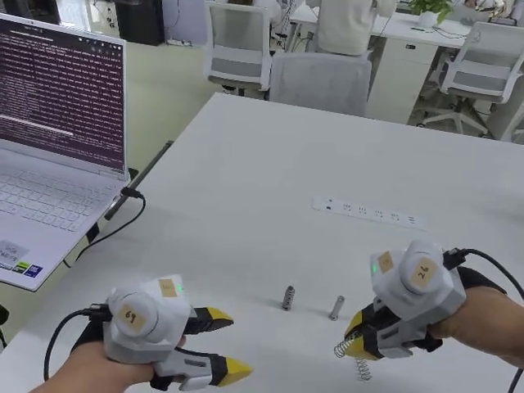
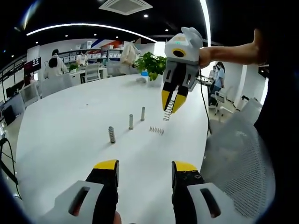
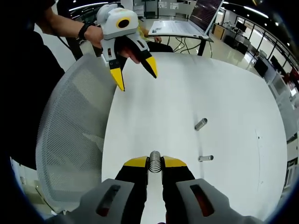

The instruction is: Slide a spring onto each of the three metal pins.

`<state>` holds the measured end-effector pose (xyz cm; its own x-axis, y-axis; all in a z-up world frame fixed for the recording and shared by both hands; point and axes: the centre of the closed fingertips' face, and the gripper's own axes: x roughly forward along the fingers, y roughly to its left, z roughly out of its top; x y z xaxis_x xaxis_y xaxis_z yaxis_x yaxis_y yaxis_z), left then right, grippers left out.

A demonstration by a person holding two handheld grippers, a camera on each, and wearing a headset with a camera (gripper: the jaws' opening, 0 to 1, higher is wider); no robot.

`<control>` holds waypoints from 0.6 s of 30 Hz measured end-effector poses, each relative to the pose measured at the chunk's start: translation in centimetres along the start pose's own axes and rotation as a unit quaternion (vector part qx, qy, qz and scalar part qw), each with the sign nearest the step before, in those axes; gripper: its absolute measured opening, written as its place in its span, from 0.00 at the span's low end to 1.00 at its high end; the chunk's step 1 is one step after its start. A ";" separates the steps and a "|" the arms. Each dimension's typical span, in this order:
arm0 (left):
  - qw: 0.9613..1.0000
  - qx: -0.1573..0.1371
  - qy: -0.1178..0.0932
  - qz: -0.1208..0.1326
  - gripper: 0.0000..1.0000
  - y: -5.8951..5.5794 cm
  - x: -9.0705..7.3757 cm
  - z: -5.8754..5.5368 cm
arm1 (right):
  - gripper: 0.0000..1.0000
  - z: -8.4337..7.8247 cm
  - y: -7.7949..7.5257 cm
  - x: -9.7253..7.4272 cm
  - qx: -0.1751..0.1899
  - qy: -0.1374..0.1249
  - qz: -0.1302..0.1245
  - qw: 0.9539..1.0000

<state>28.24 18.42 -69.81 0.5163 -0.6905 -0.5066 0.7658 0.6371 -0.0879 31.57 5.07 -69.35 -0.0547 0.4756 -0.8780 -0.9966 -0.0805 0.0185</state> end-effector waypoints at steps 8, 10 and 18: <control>1.000 -0.019 0.009 0.018 0.49 0.9 -1.5 -1.7 | 0.08 0.0 -1.0 -0.1 0.007 -0.002 -0.008 1.000; 0.999 -0.022 0.014 0.023 0.51 1.0 -1.8 -2.2 | 0.08 0.0 -1.2 -0.1 0.008 -0.003 -0.010 1.000; 0.998 -0.038 0.023 0.035 0.59 1.3 -2.8 -3.8 | 0.08 -0.1 -2.3 -0.1 0.013 0.000 -0.017 1.000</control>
<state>26.36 22.45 -71.76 0.5479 -0.6278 -0.5529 0.6960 0.7088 -0.1151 33.85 5.15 -69.31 -0.0202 0.4768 -0.8788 -0.9991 -0.0417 0.0003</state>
